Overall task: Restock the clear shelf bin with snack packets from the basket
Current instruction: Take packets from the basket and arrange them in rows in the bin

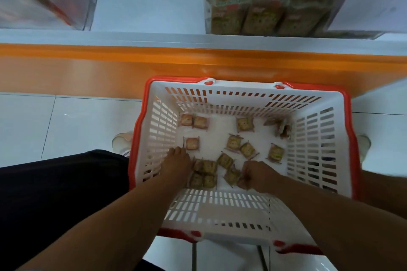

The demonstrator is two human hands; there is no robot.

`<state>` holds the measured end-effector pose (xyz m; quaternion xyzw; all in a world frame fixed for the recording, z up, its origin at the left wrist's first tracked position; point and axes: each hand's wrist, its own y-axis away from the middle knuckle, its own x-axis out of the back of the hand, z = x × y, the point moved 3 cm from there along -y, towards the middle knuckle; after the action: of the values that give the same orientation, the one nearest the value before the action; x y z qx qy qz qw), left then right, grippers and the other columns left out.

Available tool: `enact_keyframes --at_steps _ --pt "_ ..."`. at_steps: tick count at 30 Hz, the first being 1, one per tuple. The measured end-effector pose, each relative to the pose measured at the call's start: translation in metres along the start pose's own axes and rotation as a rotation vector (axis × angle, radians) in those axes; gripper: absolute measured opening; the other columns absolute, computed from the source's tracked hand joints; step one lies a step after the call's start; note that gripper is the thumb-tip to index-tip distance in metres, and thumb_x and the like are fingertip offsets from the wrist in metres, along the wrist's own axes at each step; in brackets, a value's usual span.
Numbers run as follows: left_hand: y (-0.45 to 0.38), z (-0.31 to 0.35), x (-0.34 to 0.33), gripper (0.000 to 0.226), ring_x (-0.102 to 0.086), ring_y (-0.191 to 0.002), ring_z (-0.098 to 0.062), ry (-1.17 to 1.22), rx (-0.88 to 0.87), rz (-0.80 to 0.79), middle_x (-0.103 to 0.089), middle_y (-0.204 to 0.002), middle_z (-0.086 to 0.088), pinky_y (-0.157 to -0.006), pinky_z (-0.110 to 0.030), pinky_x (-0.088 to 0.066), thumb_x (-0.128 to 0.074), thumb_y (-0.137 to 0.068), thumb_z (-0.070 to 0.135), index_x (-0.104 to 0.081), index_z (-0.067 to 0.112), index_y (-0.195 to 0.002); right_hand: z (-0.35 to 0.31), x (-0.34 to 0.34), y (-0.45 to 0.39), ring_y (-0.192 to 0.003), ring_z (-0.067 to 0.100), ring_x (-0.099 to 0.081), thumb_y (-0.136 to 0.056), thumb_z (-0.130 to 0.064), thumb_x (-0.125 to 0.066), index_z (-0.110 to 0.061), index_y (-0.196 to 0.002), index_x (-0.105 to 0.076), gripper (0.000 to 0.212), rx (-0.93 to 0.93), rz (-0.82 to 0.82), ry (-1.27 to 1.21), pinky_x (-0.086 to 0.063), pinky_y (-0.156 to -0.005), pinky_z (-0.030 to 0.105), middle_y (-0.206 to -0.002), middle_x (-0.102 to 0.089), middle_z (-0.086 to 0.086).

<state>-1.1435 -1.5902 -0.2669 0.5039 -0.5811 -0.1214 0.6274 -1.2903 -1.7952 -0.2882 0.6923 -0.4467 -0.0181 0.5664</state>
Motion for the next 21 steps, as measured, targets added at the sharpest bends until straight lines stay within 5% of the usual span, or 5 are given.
enact_keyframes --at_steps 7,12,15,17,21 --pt "-0.008 -0.003 -0.009 0.025 -0.06 -0.114 -0.023 0.023 -0.068 -0.052 -0.069 -0.117 -0.004 -0.111 -0.042 -0.035 -0.06 -0.096 0.031 -0.065 0.018 -0.117 -0.032 -0.004 -0.006 -0.12 0.027 -0.053 -0.103 -0.022 -0.049 -0.022 -0.146 -0.047 0.043 0.237 0.009 0.423 -0.047 -0.092 0.04 -0.142 -0.048 0.008" --pt "-0.016 0.004 0.013 0.032 -0.062 -0.088 -0.024 0.195 -0.155 -0.119 -0.059 -0.087 0.0 -0.076 -0.036 -0.046 -0.067 -0.088 0.034 -0.065 0.014 -0.113 -0.033 -0.015 -0.009 -0.131 0.032 -0.04 -0.104 -0.028 -0.044 -0.013 -0.14 -0.05 0.04 0.248 0.038 0.616 -0.046 -0.088 0.043 -0.153 -0.032 0.017" --pt "-0.026 0.009 0.038 0.038 -0.058 -0.108 -0.031 0.278 -0.229 -0.021 -0.059 -0.112 -0.012 -0.089 -0.039 -0.047 -0.069 -0.086 0.03 -0.066 0.01 -0.118 -0.024 -0.019 -0.009 -0.116 0.028 -0.052 -0.101 -0.033 -0.051 -0.015 -0.129 -0.053 0.033 0.295 0.004 0.596 -0.046 -0.082 0.04 -0.131 -0.052 0.011" --pt "-0.027 0.016 0.044 0.041 -0.052 -0.119 -0.034 0.307 -0.264 0.072 -0.054 -0.124 -0.013 -0.103 -0.044 -0.043 -0.064 -0.087 0.037 -0.064 0.015 -0.121 -0.023 -0.011 -0.004 -0.095 0.025 -0.063 -0.098 -0.039 -0.058 -0.021 -0.111 -0.058 0.023 0.289 0.018 0.353 -0.048 -0.07 0.033 -0.105 -0.064 0.005" --pt "-0.024 0.032 0.028 0.056 -0.049 -0.123 -0.031 0.445 -0.243 0.003 -0.045 -0.135 -0.012 -0.101 -0.047 -0.048 -0.066 -0.087 0.048 -0.055 0.017 -0.132 -0.024 0.006 -0.011 -0.045 0.024 -0.056 -0.105 -0.031 -0.048 -0.009 -0.098 -0.059 0.026 -0.118 0.079 -1.147 -0.044 -0.046 0.025 -0.055 -0.058 0.01"
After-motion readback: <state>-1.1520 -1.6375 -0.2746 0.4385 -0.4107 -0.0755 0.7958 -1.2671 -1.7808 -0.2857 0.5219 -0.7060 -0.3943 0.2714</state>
